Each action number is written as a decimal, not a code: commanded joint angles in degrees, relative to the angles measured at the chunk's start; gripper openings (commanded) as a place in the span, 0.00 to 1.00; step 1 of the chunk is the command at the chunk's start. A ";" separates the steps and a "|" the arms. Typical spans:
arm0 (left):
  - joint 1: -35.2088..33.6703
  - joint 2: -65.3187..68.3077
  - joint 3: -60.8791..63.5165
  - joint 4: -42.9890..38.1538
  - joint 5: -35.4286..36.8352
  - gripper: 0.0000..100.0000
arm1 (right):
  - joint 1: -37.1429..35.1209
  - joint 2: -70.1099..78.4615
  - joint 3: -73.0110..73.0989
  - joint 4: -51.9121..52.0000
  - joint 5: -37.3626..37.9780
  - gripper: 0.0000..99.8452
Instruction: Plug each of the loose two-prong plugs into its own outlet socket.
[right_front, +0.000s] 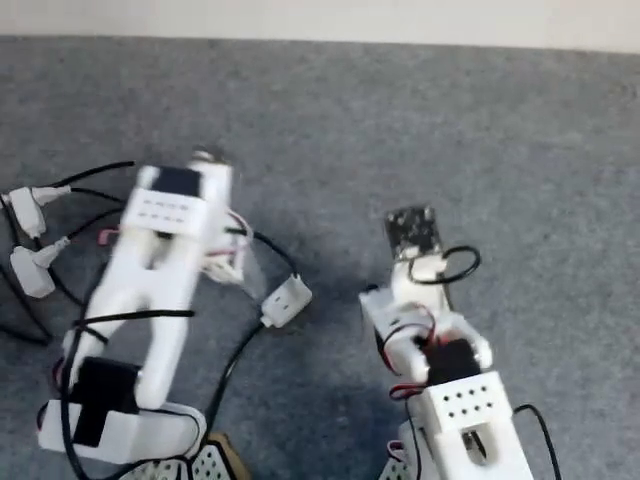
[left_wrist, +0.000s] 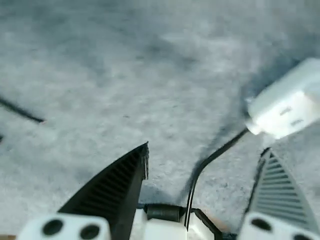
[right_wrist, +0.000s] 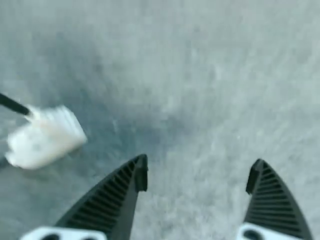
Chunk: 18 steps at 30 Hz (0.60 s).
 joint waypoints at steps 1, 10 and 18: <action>5.76 -1.71 3.74 -3.34 -1.23 0.33 | 0.92 -1.36 4.00 -5.67 0.70 0.30; 13.67 -1.45 7.96 -9.58 -0.97 0.32 | 0.84 -1.36 5.23 -7.52 0.70 0.30; 14.37 -1.54 17.54 -28.04 -0.88 0.32 | 0.84 -1.36 5.32 -7.52 0.70 0.30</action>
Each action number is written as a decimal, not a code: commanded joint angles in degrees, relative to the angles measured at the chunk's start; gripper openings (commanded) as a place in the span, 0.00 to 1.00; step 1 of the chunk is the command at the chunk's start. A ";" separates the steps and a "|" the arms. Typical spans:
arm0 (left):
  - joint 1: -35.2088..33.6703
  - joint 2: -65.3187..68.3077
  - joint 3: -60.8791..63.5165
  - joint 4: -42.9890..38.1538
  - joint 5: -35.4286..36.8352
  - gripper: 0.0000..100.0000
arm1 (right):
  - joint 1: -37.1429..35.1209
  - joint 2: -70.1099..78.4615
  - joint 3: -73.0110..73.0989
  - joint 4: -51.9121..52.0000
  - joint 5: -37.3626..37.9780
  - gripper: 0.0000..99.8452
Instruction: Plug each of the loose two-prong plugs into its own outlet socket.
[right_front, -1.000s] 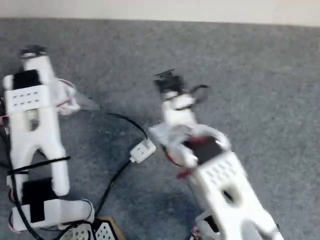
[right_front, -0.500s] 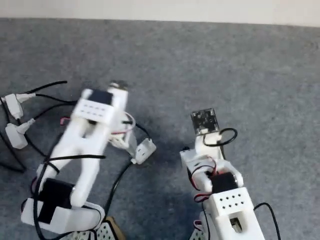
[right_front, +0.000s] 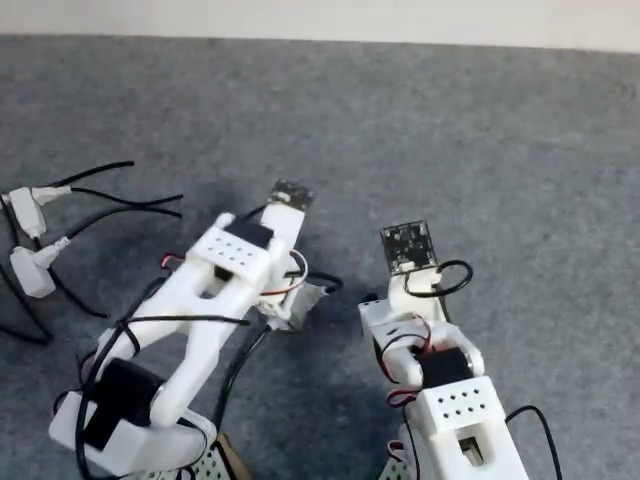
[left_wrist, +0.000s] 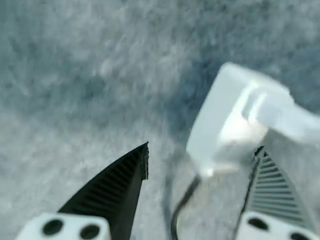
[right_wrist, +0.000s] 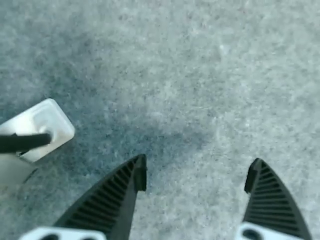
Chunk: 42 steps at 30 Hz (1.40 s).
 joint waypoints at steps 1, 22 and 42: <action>0.48 -1.54 4.18 -8.97 -0.53 0.32 | 0.66 -1.36 -0.31 -1.10 0.70 0.30; -26.07 0.57 -13.32 -13.71 -3.78 0.00 | 0.66 -1.27 -0.22 -1.10 0.70 0.30; -37.41 36.09 -55.08 10.99 0.70 0.38 | 0.57 -1.27 -0.22 -1.10 0.70 0.30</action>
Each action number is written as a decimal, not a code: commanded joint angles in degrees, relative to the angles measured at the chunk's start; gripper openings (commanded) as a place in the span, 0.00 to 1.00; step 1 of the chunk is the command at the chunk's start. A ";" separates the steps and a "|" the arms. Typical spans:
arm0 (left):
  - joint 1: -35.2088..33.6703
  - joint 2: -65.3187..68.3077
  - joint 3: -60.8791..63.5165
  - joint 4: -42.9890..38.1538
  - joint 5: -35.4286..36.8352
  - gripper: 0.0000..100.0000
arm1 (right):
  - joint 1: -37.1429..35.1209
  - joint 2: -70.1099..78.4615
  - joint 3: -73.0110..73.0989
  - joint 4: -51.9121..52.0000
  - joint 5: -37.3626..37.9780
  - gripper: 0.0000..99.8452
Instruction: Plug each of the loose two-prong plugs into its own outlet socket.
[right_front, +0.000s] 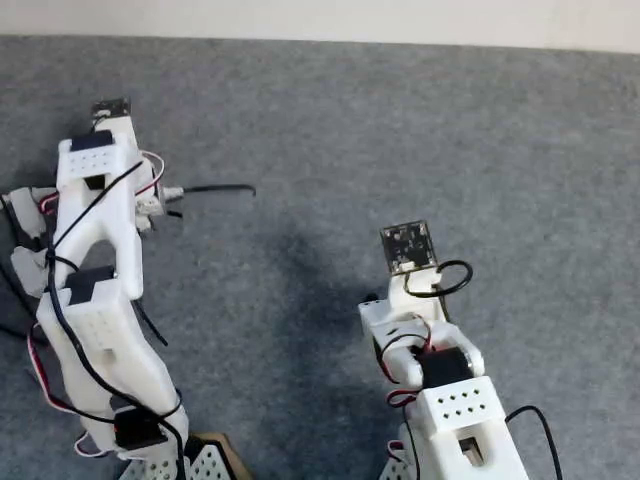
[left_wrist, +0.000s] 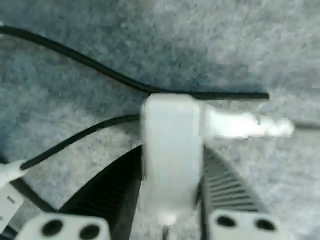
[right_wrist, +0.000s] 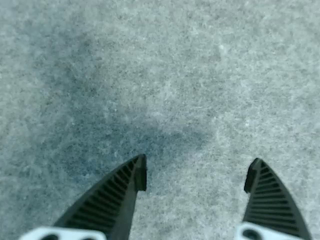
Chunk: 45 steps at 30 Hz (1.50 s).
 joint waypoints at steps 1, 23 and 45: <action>1.19 -1.36 -4.70 2.46 1.93 0.38 | 0.57 -1.27 -0.22 -1.10 0.62 0.30; 3.74 -32.57 -20.88 22.77 11.78 0.31 | 7.69 -1.89 -3.91 2.42 0.35 0.03; 8.13 -113.45 87.34 -11.96 15.74 0.30 | 7.87 -38.90 10.77 16.57 10.02 0.00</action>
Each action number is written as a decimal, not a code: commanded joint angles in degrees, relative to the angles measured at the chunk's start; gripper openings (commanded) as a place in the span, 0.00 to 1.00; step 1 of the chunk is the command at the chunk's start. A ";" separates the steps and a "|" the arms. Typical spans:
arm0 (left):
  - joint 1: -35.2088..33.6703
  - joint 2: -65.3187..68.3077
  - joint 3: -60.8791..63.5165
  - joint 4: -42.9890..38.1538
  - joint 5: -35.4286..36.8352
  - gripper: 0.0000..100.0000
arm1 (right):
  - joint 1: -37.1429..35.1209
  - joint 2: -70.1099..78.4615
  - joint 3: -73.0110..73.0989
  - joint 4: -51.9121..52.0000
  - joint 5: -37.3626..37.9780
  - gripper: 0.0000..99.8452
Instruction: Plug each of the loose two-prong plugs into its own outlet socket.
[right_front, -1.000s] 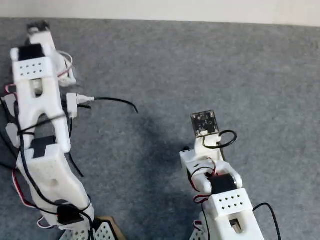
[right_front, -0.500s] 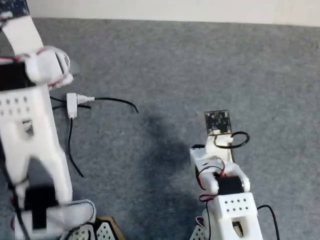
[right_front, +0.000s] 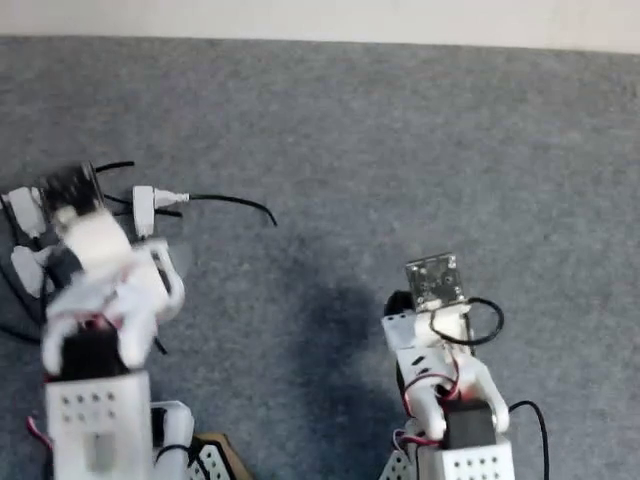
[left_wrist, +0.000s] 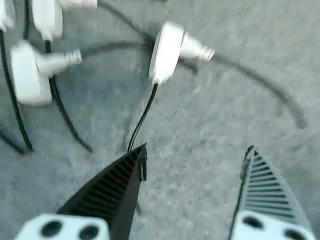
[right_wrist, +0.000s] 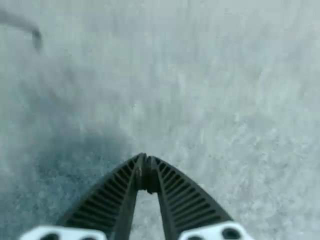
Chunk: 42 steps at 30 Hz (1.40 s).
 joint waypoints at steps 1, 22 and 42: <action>0.75 -12.79 11.65 -1.23 0.53 0.30 | 0.57 -1.10 1.01 -1.89 1.05 0.00; 0.48 -29.32 32.75 -1.49 0.18 0.30 | 34.51 -2.33 11.38 8.48 1.05 0.00; 0.48 -28.88 32.75 -1.32 0.18 0.31 | 46.02 -2.77 11.38 10.59 1.05 0.00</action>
